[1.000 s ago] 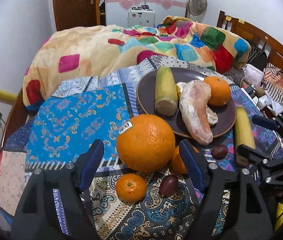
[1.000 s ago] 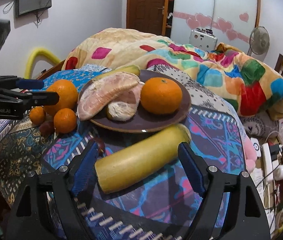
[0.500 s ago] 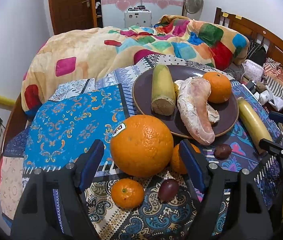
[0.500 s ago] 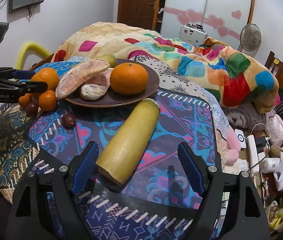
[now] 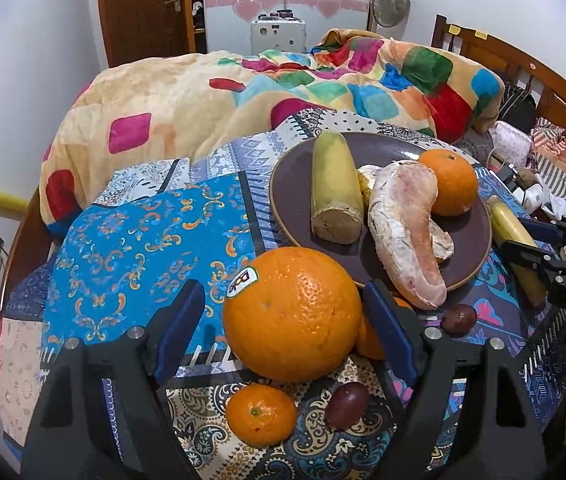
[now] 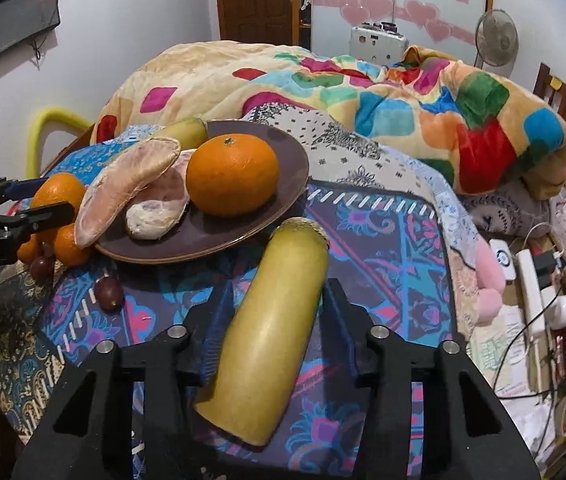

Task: Organize fruits
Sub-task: 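Grasp the second pale yellow gourd with the right tool while the left tool approaches the large orange, then lift the gourd onto the purple plate with the right tool while the left tool places the large orange there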

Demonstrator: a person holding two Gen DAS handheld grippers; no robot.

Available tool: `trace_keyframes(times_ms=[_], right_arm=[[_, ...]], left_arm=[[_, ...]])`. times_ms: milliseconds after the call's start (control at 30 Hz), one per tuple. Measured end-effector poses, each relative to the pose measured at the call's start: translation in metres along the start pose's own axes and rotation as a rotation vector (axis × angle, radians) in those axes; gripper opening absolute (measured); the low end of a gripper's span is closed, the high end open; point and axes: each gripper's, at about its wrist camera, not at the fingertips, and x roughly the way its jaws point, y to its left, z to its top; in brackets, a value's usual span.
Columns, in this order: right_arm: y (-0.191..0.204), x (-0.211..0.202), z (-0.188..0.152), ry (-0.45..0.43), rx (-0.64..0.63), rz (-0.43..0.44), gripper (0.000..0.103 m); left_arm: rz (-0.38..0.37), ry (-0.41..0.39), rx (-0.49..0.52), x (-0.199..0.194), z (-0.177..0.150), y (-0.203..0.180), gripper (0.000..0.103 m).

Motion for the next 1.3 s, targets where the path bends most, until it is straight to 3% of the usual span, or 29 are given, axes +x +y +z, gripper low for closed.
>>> trace_keyframes(times_ms=[67, 267, 833, 1300], right_arm=[[0.002, -0.002, -0.002, -0.007, -0.011, -0.007, 0.04], [0.0, -0.013, -0.01, -0.02, -0.006, 0.004, 0.036], [0.01, -0.052, 0.018, -0.162, -0.02, 0.022, 0.033], [0.037, -0.047, 0.05, -0.215, -0.076, 0.07, 0.032]], left_arm=[[-0.026, 0.007, -0.002, 0.0, -0.001, 0.001, 0.069], [0.063, -0.025, 0.052, -0.007, -0.008, -0.009, 0.068], [0.023, -0.106, 0.038, -0.039, 0.012, -0.019, 0.067], [-0.016, -0.061, 0.028, -0.007, 0.027, -0.028, 0.067]])
